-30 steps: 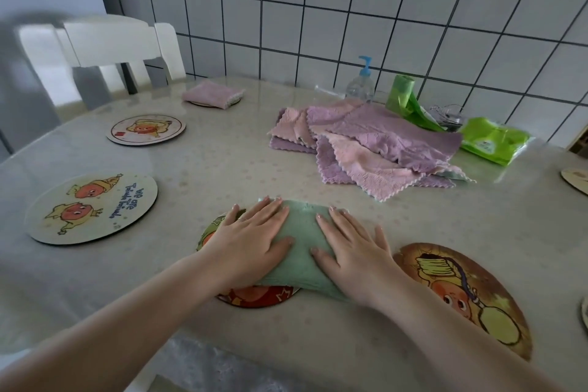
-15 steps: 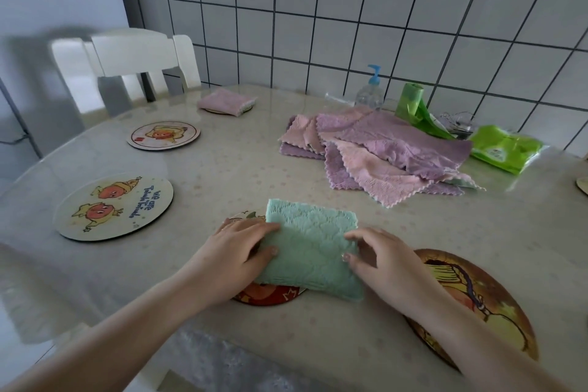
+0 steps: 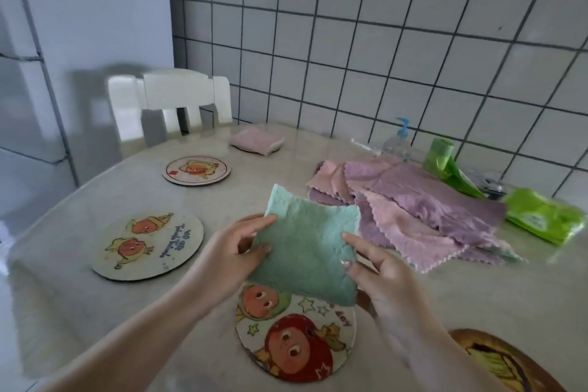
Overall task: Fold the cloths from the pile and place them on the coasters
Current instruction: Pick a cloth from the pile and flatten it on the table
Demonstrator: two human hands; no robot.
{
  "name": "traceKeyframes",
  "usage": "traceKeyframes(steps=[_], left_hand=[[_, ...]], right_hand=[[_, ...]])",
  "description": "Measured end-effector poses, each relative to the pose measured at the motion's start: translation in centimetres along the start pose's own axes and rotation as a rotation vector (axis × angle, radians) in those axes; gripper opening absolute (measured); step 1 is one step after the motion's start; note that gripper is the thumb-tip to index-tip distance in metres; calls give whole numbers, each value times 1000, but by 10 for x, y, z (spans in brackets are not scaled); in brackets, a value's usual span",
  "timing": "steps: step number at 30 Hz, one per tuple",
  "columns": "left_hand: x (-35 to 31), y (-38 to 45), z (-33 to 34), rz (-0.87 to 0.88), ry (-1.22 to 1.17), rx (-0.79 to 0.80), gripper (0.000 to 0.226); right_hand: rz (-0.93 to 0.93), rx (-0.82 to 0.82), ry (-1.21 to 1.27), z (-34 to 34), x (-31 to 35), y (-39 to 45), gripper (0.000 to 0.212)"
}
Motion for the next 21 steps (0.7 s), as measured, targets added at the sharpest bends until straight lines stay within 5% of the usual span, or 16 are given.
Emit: traceKeyframes(steps=[9,21], left_hand=[[51,115,-129,-160,25,-161,39],[105,267,-178,-139,276,-108,41]], right_hand=[[176,-16,337,167,32,83,29],[140,5,140,279,11,216,30]])
Point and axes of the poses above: each hand's wrist, its own y-axis towards the middle knuckle, its own z-axis out of the palm, x = y × z, the point moved 8 cm from there along y, towards the middle knuckle, and after that the axes turned 10 degrees about -x, right-handed, at the moved point
